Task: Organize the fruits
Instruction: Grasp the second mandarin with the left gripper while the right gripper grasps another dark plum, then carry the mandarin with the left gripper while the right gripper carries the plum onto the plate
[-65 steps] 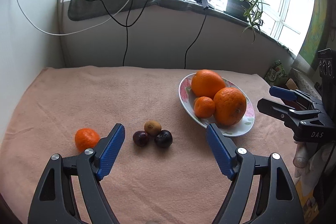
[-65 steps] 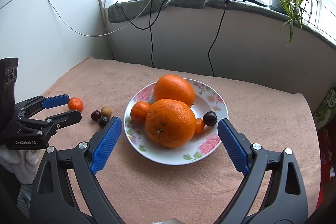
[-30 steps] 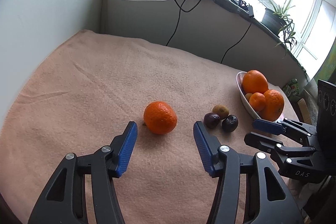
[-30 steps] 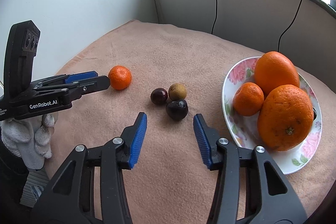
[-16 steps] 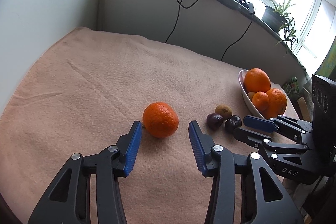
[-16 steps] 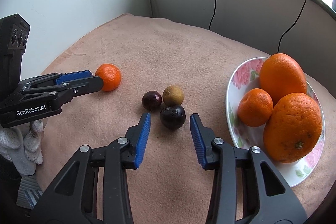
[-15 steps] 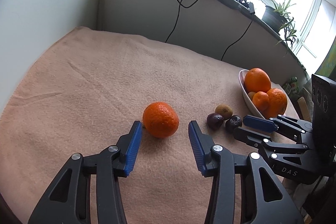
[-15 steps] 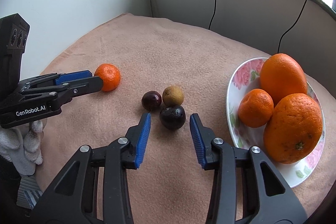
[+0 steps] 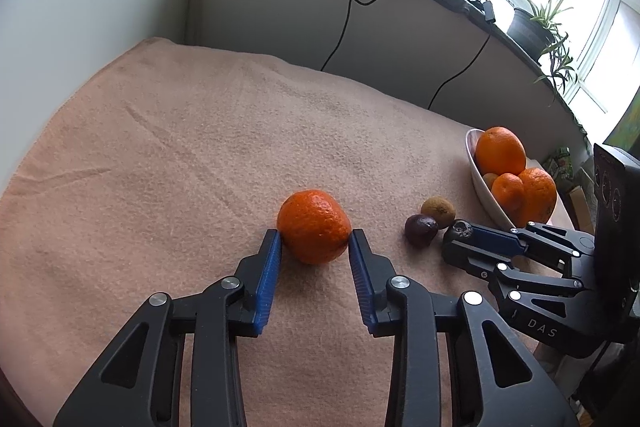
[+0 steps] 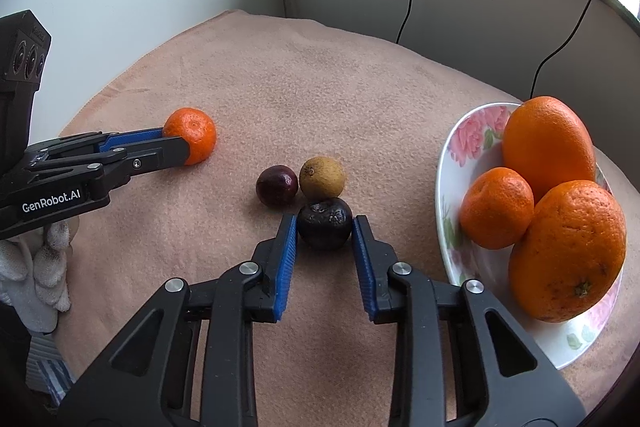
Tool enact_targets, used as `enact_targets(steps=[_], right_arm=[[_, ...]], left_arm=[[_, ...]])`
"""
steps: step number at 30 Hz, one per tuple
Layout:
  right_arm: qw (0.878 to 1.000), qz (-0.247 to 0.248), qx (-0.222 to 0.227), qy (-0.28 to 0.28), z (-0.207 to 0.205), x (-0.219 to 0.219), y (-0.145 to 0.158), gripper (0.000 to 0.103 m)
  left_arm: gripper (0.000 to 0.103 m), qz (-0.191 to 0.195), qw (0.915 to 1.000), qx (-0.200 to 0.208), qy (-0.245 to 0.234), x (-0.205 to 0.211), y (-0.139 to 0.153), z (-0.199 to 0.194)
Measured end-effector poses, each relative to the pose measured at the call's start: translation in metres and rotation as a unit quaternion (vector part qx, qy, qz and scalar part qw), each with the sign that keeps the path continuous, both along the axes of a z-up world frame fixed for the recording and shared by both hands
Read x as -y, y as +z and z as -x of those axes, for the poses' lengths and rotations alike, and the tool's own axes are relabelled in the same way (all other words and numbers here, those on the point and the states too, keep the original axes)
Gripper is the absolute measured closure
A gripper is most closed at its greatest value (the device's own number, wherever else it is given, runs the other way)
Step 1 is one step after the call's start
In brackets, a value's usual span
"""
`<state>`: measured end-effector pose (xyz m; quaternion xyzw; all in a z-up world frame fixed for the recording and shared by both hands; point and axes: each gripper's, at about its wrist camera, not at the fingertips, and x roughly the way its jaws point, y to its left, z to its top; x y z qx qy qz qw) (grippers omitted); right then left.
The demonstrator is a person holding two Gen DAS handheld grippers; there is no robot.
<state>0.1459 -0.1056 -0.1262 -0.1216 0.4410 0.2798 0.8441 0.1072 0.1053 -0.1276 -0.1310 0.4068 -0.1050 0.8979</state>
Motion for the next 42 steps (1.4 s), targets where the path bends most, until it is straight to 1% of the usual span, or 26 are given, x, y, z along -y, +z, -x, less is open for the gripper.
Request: enact_targets(steps=[3, 14, 21, 27, 35, 38, 42], right_arm=[[1.000, -0.002, -0.001, 0.001, -0.001, 0.001, 0.000, 0.074], [1.000, -0.024, -0.004, 0.003, 0.007, 0.010, 0.008, 0.075], [0.999, -0.038, 0.003, 0.004, 0.016, 0.019, 0.020, 0.075], [0.999, -0.042, 0.006, 0.005, 0.021, 0.023, 0.024, 0.075], [0.999, -0.050, 0.014, 0.003, 0.028, 0.031, 0.034, 0.075], [0.999, -0.051, 0.017, 0.003, 0.029, 0.033, 0.036, 0.075], [0.998, -0.055, 0.019, 0.000, 0.030, 0.036, 0.038, 0.075]], left_arm=[[0.071, 0.007, 1.0000, 0.000, 0.003, -0.002, 0.000, -0.001], [0.073, 0.015, 0.9998, 0.009, 0.007, -0.004, 0.006, 0.005], [0.074, 0.009, 0.9999, 0.014, 0.004, 0.001, 0.007, 0.010], [0.074, -0.008, 0.9998, 0.018, 0.002, 0.008, 0.007, 0.010], [0.075, -0.002, 0.9994, 0.034, -0.006, 0.016, 0.018, 0.018], [0.075, -0.019, 0.9993, 0.031, -0.010, 0.022, 0.016, 0.015], [0.076, -0.013, 0.9994, 0.028, -0.015, 0.025, 0.014, 0.017]])
